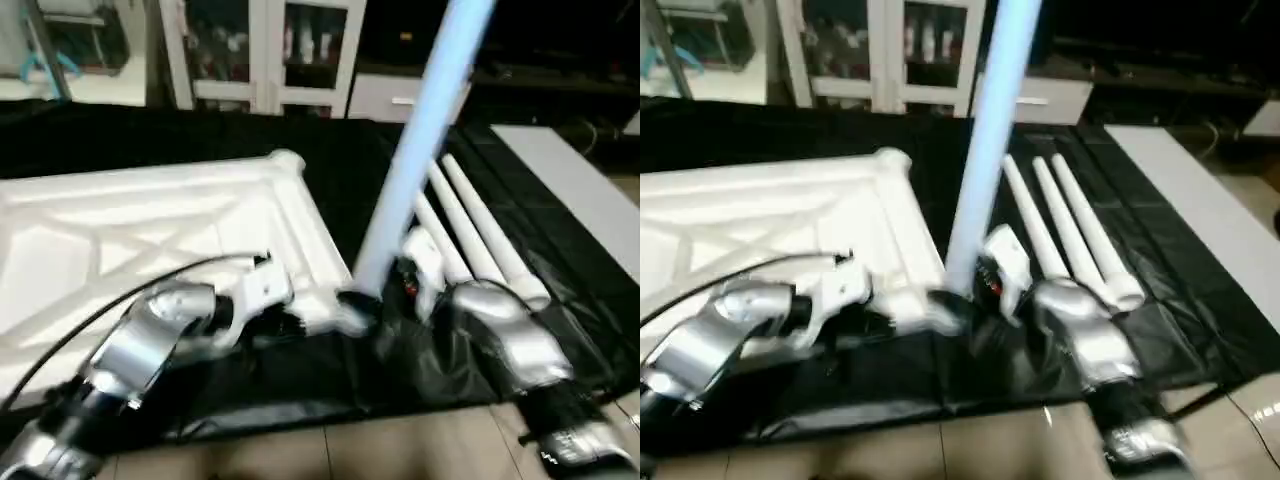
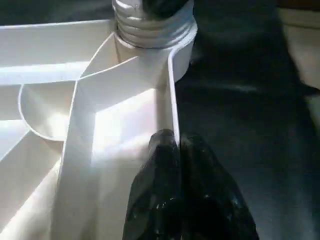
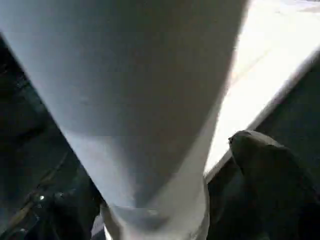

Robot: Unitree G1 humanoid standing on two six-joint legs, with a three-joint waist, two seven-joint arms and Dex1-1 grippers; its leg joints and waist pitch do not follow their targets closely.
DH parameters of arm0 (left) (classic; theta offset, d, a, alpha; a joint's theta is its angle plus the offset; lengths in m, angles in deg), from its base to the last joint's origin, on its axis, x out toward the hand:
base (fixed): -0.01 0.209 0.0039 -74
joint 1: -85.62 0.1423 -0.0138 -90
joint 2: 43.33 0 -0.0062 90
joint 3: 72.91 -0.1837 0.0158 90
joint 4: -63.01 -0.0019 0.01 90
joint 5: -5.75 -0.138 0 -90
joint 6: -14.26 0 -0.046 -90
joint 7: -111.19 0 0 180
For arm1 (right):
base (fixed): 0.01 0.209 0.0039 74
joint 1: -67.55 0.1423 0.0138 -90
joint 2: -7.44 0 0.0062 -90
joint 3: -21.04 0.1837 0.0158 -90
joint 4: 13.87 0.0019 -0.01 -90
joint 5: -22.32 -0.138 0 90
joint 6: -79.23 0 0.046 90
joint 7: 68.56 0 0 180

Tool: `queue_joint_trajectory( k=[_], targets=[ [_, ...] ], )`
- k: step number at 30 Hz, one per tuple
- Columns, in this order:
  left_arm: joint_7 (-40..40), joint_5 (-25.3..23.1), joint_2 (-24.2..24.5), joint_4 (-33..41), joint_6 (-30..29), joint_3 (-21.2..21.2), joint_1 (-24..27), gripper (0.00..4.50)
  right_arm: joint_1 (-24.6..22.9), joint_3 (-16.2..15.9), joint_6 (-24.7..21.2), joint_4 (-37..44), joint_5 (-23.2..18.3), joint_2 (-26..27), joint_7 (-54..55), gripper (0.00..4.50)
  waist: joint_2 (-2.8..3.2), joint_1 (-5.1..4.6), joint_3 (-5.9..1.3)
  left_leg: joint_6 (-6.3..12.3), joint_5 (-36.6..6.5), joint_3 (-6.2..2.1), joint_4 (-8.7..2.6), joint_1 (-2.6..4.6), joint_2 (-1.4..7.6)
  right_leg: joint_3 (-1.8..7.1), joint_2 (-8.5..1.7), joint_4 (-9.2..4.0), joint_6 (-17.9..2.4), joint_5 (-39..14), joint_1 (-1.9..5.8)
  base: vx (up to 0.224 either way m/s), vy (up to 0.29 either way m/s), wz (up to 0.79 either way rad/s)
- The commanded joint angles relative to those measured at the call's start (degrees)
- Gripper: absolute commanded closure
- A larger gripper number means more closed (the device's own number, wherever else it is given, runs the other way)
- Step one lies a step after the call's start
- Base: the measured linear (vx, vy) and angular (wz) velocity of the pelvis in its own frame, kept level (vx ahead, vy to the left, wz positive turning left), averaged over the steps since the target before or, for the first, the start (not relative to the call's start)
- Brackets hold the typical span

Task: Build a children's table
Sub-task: Rotate leg to tighten

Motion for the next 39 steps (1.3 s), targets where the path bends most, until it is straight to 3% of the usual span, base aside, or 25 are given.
queue_joint_trajectory(
  k=[1, 7, 15, 29, 37, 39],
  targets=[
    [4.6, -0.4, 1.1, 0.4, 0.0, -4.1, 1.3, 4.50, -0.5, -0.4, -0.9, 0.7, 1.3, -2.4, -2.0, 0.52, 1.10, -0.33, -2.84, -0.05, -13.5, -0.13, -4.80, 0.44, 1.82, 3.22, -3.48, -4.15, -9.5, -14.6, 2.42, 0.000, 0.000, 0.00],
    [4.6, -1.0, 1.7, 0.0, 0.3, -4.2, 1.2, 4.50, -0.7, -1.8, -0.9, 1.0, 3.0, -2.3, -3.3, 0.52, 0.98, -0.22, -2.83, -1.21, -14.7, -0.41, -4.87, 0.44, 1.82, 3.17, -3.69, -4.49, -8.3, -19.1, 2.29, 0.000, 0.000, 0.00],
    [4.6, -0.8, 2.1, 0.2, 0.2, -4.4, 1.1, 4.50, -0.9, -3.5, -1.6, 1.7, 3.3, -3.1, -5.3, 0.52, 0.84, -0.17, -3.13, -0.80, -11.7, -0.27, -4.63, 0.28, 1.75, 3.15, -3.52, -3.86, -9.5, -13.7, 2.57, 0.000, 0.000, 0.00],
    [4.8, -0.8, 2.0, 0.0, 0.2, -4.5, 1.0, 4.50, -0.9, -3.2, -1.7, 2.1, 2.5, -2.3, -5.9, 1.67, 0.84, -0.11, -3.14, -0.73, -11.7, -0.28, -4.58, 0.33, 1.75, 3.14, -3.56, -3.91, -9.4, -14.4, 2.58, 0.000, 0.000, 0.00],
    [4.9, -0.6, 2.1, 0.4, 0.0, -4.7, 1.3, 4.50, -1.7, -3.1, -2.5, 2.5, 1.5, -1.7, -6.3, 1.78, 0.73, -0.11, -3.20, -0.59, -11.1, -0.23, -4.50, 0.31, 1.72, 3.14, -3.54, -3.76, -9.7, -13.4, 2.66, 0.000, 0.000, 0.00],
    [3.7, -1.0, 1.4, -0.1, -0.3, -4.6, 1.2, 4.50, -1.2, -1.6, -1.6, 0.6, 1.9, 0.5, -2.1, 1.78, 0.84, -0.22, -3.10, -0.74, -11.5, -0.24, -4.58, 0.28, 1.71, 3.16, -3.59, -3.84, -9.6, -14.1, 2.48, 0.000, 0.000, 0.00]
  ],
)
